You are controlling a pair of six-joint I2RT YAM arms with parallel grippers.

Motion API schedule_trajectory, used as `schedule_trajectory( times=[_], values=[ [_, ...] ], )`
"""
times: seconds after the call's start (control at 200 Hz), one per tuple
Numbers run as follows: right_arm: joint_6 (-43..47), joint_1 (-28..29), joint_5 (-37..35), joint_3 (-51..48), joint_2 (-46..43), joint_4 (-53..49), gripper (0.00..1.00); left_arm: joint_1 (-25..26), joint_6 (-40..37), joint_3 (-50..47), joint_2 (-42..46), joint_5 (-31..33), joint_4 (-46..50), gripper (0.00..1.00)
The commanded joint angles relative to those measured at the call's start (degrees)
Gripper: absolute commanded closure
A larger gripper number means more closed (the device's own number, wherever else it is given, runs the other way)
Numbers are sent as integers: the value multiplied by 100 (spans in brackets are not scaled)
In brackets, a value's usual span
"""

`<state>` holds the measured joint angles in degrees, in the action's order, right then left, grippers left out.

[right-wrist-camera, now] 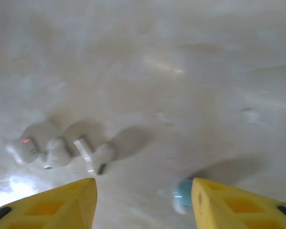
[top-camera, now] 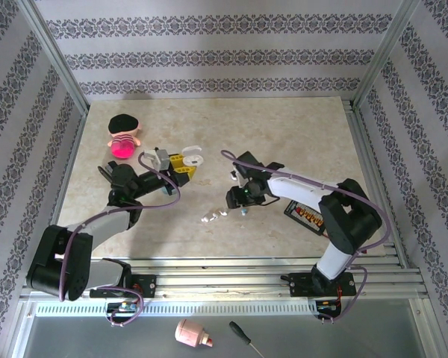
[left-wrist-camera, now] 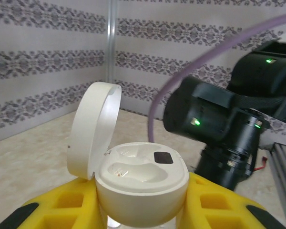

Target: Insert wireless bluetooth earbuds into charging case

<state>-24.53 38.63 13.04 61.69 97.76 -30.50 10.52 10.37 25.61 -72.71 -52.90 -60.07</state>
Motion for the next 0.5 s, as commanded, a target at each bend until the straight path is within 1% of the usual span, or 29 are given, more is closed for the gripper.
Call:
schedule_trajectory(
  times=[0.0,0.09,0.22,0.405,0.495],
  values=[
    [46,315,355,367,226,-135,46,-253,-9,-76,326,-115,-300,77],
    [-3,430,349,484,387,-104,47,-486,-18,-176,525,-29,-237,77],
    [-8,271,293,563,456,-152,49,-717,-29,-305,719,34,-102,77],
    [-201,-552,133,363,198,-28,50,-732,-20,-376,816,-7,47,77],
    [-345,-996,-68,200,98,27,51,-731,-26,-434,850,-12,40,77]
  ],
)
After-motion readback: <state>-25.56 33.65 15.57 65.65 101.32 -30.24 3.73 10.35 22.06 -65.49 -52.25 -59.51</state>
